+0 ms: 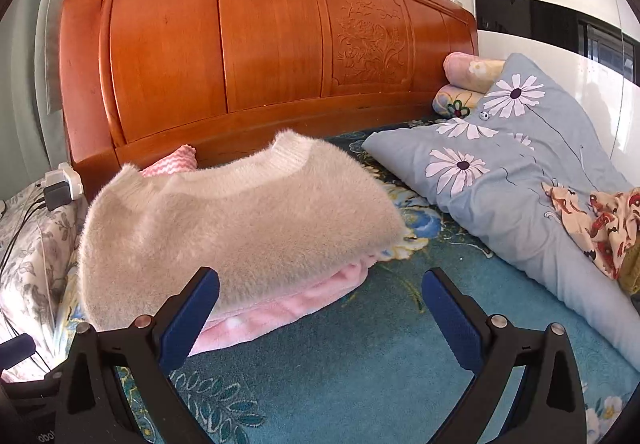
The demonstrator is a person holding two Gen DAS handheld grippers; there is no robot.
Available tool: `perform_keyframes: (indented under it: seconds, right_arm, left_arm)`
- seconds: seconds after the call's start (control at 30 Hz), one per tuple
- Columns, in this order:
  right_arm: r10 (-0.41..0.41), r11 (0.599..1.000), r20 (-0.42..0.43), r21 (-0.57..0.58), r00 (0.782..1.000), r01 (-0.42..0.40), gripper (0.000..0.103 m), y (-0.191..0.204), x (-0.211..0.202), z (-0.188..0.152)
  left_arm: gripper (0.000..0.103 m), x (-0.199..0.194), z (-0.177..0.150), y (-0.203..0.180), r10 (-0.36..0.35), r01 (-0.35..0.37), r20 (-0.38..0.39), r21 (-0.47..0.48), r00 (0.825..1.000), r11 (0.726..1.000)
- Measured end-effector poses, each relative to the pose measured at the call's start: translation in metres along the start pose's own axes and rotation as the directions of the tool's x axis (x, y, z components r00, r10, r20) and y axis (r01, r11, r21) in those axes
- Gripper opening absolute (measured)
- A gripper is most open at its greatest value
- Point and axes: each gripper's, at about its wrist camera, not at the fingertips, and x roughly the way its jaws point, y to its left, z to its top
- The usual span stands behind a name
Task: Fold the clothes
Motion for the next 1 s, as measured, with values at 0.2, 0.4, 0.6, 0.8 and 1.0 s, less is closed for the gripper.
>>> perform_keyframes:
  seconds: [0.2, 0.4, 0.6, 0.8, 1.0]
  right_arm:
    - [0.005, 1.0, -0.03, -0.003, 1.0, -0.005, 0.102, 0.002, 0.007, -0.003]
    - [0.034, 0.999, -0.035, -0.013, 0.999, -0.035, 0.102, 0.005, 0.01, -0.006]
    - [0.048, 0.998, -0.019, -0.042, 0.999, -0.049, 0.102, 0.01, 0.009, -0.008]
    - [0.019, 0.998, -0.029, -0.052, 0.999, -0.02, 0.102, 0.01, 0.012, -0.009]
    - [0.0, 0.999, -0.043, -0.034, 0.999, -0.001, 0.102, 0.004, 0.015, -0.01]
  left_arm:
    - [0.103, 0.006, -0.003, -0.006, 0.018, -0.018, -0.008, 0.035, 1.0, 0.999]
    - [0.103, 0.008, -0.004, -0.008, 0.008, -0.008, -0.019, 0.045, 1.0, 0.999]
    - [0.103, 0.011, -0.005, -0.011, 0.018, -0.016, -0.021, 0.056, 1.0, 0.998]
    - [0.103, 0.015, -0.006, -0.01, 0.017, -0.015, -0.03, 0.056, 0.999, 0.998]
    - [0.103, 0.018, -0.008, -0.008, 0.007, -0.005, -0.044, 0.043, 0.999, 0.999]
